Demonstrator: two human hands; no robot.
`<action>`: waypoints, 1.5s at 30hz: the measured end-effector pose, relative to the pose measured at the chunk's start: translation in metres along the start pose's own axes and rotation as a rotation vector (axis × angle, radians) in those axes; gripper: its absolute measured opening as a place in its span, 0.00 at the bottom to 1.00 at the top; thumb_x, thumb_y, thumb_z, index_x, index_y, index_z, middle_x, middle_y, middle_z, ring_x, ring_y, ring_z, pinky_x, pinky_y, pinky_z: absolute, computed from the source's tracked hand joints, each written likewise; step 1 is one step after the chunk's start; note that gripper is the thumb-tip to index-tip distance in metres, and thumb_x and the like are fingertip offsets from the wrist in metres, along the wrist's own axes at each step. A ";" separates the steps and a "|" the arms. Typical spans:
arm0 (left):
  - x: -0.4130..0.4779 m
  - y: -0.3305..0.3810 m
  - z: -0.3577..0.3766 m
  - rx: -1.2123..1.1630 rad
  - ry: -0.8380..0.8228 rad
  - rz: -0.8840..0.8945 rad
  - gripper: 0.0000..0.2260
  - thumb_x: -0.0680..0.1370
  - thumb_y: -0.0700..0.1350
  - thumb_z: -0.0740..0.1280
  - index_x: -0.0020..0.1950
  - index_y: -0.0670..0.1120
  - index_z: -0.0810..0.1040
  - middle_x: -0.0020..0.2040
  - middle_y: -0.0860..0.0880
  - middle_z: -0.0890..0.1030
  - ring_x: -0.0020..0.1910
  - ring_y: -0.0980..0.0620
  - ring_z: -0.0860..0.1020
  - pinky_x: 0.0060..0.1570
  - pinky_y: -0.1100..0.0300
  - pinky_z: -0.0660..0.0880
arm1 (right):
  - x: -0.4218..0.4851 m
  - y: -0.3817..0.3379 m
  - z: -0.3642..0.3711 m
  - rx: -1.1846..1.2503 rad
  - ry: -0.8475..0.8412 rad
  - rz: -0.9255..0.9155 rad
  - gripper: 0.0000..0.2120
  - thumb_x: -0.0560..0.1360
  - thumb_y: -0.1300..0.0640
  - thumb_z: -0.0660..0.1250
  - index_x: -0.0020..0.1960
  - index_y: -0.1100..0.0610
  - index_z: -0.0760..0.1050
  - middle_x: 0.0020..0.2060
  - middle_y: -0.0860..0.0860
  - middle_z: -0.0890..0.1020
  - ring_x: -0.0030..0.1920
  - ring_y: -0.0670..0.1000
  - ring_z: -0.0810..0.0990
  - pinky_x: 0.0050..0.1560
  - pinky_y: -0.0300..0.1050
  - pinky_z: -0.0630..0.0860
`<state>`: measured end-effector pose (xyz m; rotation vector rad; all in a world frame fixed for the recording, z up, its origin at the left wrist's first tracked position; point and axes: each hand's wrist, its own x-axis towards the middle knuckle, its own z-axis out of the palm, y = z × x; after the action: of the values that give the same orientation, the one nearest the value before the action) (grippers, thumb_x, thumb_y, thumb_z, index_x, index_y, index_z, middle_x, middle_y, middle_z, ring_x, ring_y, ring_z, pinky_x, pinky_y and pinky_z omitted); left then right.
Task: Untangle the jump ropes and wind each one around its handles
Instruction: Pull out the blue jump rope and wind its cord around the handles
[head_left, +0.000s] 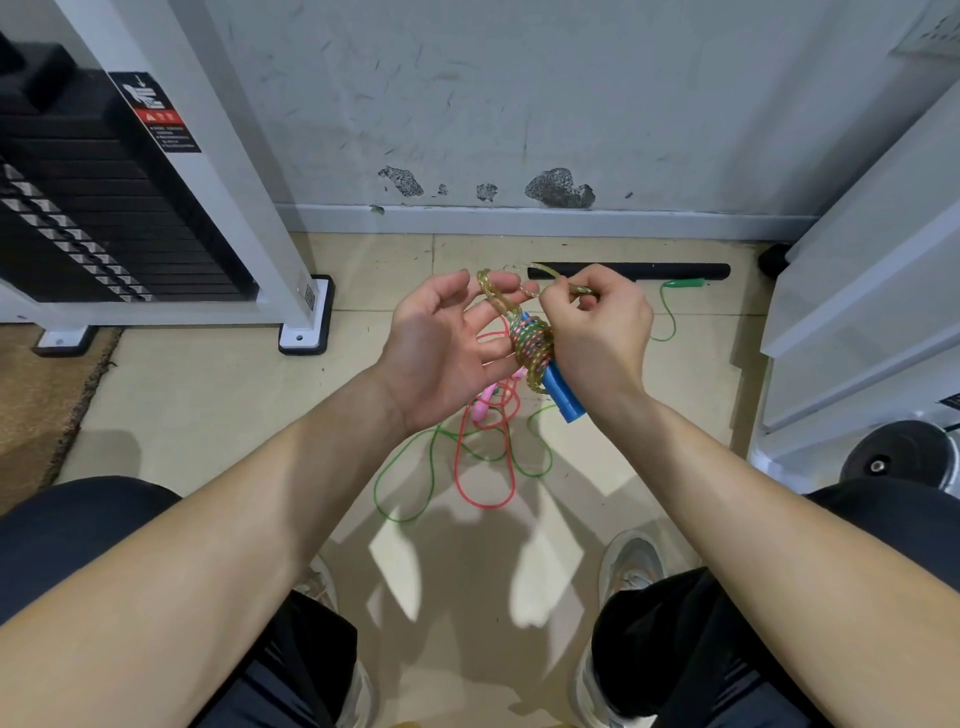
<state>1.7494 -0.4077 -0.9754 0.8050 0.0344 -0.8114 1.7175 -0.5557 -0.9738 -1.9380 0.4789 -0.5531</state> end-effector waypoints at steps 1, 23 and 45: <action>0.000 0.000 0.000 0.010 -0.005 -0.005 0.18 0.82 0.53 0.55 0.59 0.43 0.76 0.66 0.43 0.78 0.61 0.37 0.71 0.71 0.41 0.62 | 0.000 0.000 0.000 -0.002 -0.011 -0.001 0.14 0.73 0.56 0.68 0.31 0.58 0.70 0.22 0.45 0.65 0.28 0.46 0.63 0.29 0.38 0.60; -0.002 0.013 -0.008 0.421 0.094 0.096 0.12 0.83 0.35 0.59 0.63 0.42 0.78 0.49 0.48 0.75 0.32 0.52 0.65 0.62 0.35 0.74 | -0.006 0.000 0.002 0.039 -0.211 0.011 0.11 0.78 0.59 0.63 0.50 0.51 0.85 0.43 0.41 0.84 0.42 0.37 0.79 0.47 0.31 0.73; 0.001 0.014 -0.008 0.370 0.142 0.119 0.10 0.82 0.33 0.60 0.58 0.41 0.79 0.51 0.44 0.77 0.44 0.45 0.84 0.48 0.49 0.83 | 0.001 0.006 0.006 0.163 -0.307 0.062 0.07 0.79 0.58 0.69 0.42 0.49 0.80 0.30 0.43 0.80 0.32 0.43 0.77 0.37 0.42 0.74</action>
<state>1.7619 -0.3972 -0.9726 1.2022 -0.0385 -0.6545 1.7209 -0.5541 -0.9815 -1.8042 0.2869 -0.2403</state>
